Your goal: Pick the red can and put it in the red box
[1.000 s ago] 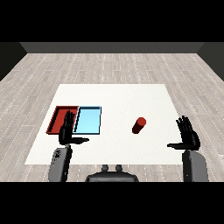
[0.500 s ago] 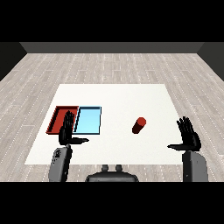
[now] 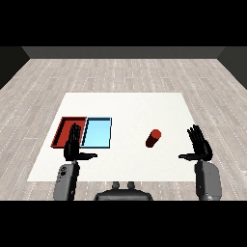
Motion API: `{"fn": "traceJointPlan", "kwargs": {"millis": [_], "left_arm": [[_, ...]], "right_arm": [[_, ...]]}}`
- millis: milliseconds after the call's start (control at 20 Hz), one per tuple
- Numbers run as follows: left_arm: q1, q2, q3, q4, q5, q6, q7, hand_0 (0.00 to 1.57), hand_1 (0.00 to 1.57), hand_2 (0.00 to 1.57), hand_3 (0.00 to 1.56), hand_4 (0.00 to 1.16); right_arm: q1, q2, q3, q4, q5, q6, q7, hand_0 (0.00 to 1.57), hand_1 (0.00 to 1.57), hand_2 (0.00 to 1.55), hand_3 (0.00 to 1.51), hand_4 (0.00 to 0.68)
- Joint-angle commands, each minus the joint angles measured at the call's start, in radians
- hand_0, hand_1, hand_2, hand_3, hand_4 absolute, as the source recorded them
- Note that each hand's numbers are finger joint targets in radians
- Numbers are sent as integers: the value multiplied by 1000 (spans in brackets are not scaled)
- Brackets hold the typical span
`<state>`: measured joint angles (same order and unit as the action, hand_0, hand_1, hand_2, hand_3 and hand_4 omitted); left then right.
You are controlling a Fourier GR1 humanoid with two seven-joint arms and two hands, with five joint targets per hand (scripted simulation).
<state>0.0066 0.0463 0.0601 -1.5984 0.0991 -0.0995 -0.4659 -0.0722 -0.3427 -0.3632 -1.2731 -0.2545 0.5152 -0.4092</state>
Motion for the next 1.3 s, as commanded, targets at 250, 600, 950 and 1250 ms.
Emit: {"fn": "traceJointPlan", "kwargs": {"millis": [250,600,950,1250], "left_arm": [[-21,-9,6,24,4,7,-11,0,0,0,0,0],[-44,1,24,3,7,28,25,0,0,0,0,0],[-42,-27,-16,0,-13,57,24,0,0,0,0,0],[41,-9,-7,-32,5,11,-2,0,0,0,0,0]], "right_arm": [[-141,14,24,79,-21,-49,107,0,0,0,0,0],[-117,115,64,57,-61,-83,144,0,0,0,0,0],[-72,138,93,164,9,-64,-17,0,0,0,0,0],[-133,180,126,192,-12,-117,50,0,0,0,0,0]]}}
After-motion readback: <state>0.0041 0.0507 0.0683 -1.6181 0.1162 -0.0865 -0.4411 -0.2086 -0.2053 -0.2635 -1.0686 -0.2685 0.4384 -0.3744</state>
